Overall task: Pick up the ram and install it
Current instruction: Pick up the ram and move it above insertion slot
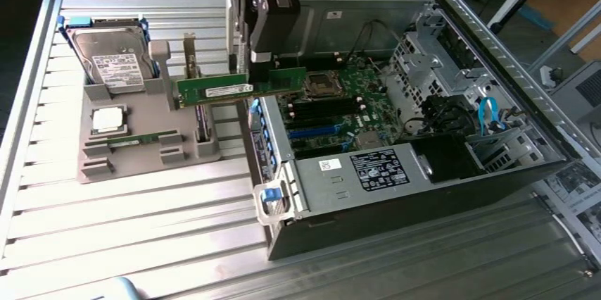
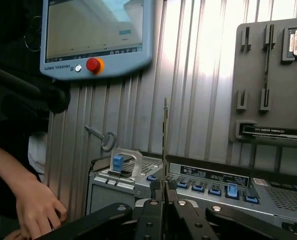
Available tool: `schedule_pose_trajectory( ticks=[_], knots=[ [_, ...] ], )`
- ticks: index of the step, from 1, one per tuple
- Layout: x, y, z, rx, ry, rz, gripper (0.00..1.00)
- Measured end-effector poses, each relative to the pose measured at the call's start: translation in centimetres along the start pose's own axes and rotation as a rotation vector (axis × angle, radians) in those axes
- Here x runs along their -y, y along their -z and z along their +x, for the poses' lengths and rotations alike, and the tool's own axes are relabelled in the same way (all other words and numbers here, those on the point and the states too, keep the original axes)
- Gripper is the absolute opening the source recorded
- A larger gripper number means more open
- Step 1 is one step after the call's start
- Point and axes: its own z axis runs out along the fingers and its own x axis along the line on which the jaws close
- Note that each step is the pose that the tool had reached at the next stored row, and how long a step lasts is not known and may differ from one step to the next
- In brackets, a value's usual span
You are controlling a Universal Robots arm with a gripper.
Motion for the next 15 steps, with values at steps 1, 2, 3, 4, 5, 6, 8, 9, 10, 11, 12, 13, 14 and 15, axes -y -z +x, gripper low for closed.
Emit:
schedule_pose_trajectory(
  ticks=[1, 2, 3, 4, 5, 6, 8, 9, 10, 11, 12, 13, 14, 15],
  knots=[
    [0.19, 0.01, 0.0, -0.0025, 0.0, -0.0002, 0.13],
    [0.33, 0.01, 0.0, -0.004, 0.0, -0.0003, 0.13],
    [0.47, 0.02, 0.0, -0.0054, 0.0, -0.0005, 0.13],
    [0.61, 0.03, 0.0, -0.0068, 0.0, -0.0007, 0.13],
    [0.77, 0.04, 0.0, -0.0081, 0.0, -0.0008, 0.13],
    [0.92, 0.05, 0.1, -0.0092, 0.0, -0.0009, 0.13],
    [1.43, 0.08, 0.1, -0.013, 0.0, -0.0014, 0.13],
    [1.64, 0.09, 0.1, -0.0146, 0.0, -0.0015, 0.13],
    [1.85, 0.1, 0.1, -0.0164, -0.001, -0.0017, 0.13],
    [2.16, 0.11, 0.1, -0.0192, -0.001, -0.002, 0.13],
    [2.52, 0.14, 0.1, -0.0229, -0.001, -0.0024, 0.13],
    [2.67, 0.14, 0.1, -0.0245, -0.001, -0.0026, 0.13],
    [2.82, 0.15, 0.2, -0.0261, -0.001, -0.0027, 0.13],
    [3.0, 0.16, 0.2, -0.0278, -0.001, -0.0029, 0.13]
  ],
)
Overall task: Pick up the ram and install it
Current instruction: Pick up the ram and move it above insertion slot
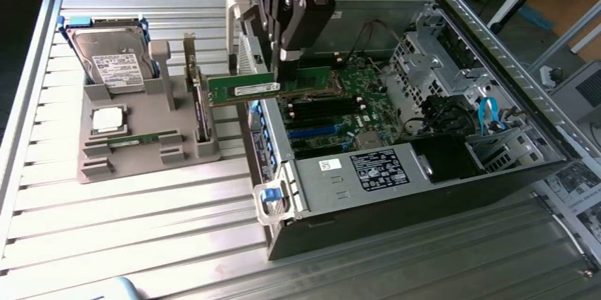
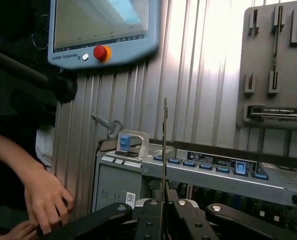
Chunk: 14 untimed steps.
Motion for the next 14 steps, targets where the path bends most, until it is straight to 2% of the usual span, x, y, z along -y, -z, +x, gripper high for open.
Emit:
schedule_pose_trajectory(
  ticks=[4, 6, 7, 12, 13, 14],
  knots=[
    [0.58, 0.03, 0.0, -0.0085, 0.0, -0.001, 0.13],
    [0.84, 0.04, 0.1, -0.0157, 0.0, -0.0017, 0.13],
    [0.95, 0.04, 0.1, -0.0208, -0.001, -0.0022, 0.13],
    [1.44, 0.07, 0.1, -0.0576, -0.002, -0.0061, 0.13],
    [1.55, 0.08, 0.1, -0.0633, -0.002, -0.0068, 0.13],
    [1.65, 0.08, 0.1, -0.0644, -0.002, -0.0068, 0.13]
  ],
)
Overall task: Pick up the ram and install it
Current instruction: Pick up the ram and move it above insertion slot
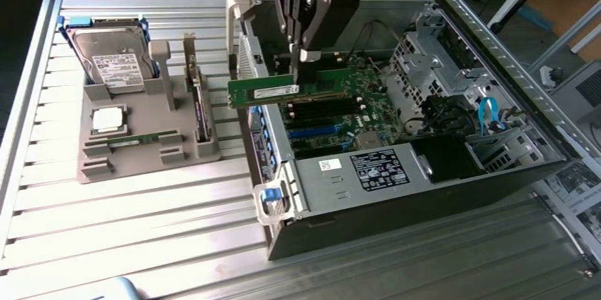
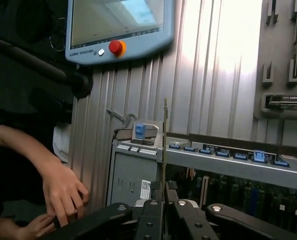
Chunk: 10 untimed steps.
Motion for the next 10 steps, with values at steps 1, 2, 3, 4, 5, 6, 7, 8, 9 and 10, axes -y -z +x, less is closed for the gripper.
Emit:
schedule_pose_trajectory(
  ticks=[1, 2, 3, 4, 5, 6, 7, 8, 9, 10],
  knots=[
    [0.05, 0.0, 0.0, -0.0001, 0.0, 0.0001, 0.13],
    [0.08, 0.0, 0.01, -0.0001, 0.0, 0.0, 0.13],
    [0.12, 0.0, 0.01, 0.0001, 0.0, 0.0, 0.13],
    [0.14, 0.01, 0.01, 0.0004, 0.0, -0.0001, 0.13],
    [0.17, 0.0, 0.01, 0.0012, 0.0, 0.0001, 0.13],
    [0.19, 0.0, 0.01, 0.0024, 0.0, 0.0003, 0.13],
    [0.2, 0.0, 0.01, 0.0038, 0.0, 0.0004, 0.13],
    [0.22, 0.0, 0.01, 0.0053, 0.0, 0.0005, 0.13],
    [0.24, 0.01, 0.02, 0.0075, 0.0, 0.0007, 0.13],
    [0.26, 0.01, 0.02, 0.0119, 0.0, 0.001, 0.13]
  ],
)
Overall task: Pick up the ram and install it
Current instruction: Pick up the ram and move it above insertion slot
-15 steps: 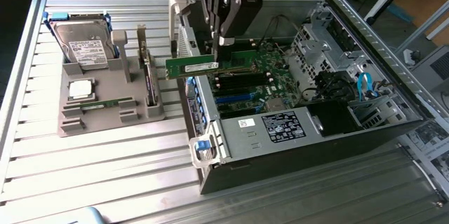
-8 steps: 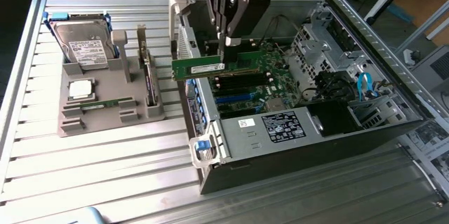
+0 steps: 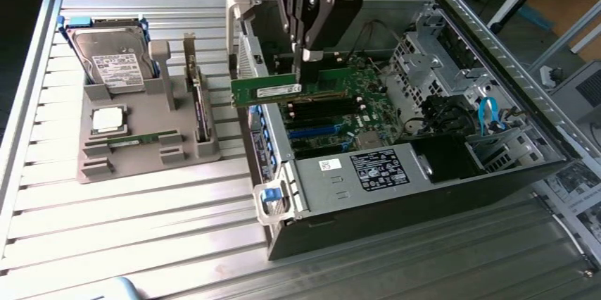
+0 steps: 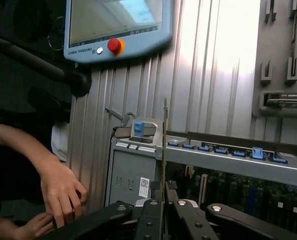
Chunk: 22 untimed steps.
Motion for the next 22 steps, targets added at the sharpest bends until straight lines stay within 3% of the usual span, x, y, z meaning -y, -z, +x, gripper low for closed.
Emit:
schedule_pose_trajectory(
  ticks=[1, 5, 10, 14, 16, 17, 20, 22],
  knots=[
    [0.0, 0.0, 0.0, 0.0152, 0.0, 0.0015, 0.13],
    [0.0, 0.0, 0.0, 0.0501, 0.001, 0.0049, 0.13],
    [0.0, -0.01, 0.01, 0.0839, 0.002, 0.0085, 0.13],
    [0.0, -0.02, 0.02, 0.1166, 0.003, 0.0118, 0.13],
    [0.0, -0.02, 0.04, 0.1432, 0.003, 0.0144, 0.13],
    [0.0, -0.02, 0.04, 0.1506, 0.003, 0.0151, 0.13],
    [0.0, -0.03, 0.05, 0.1811, 0.004, 0.0183, 0.13],
    [0.0, -0.03, 0.06, 0.1964, 0.004, 0.0197, 0.13]
  ],
)
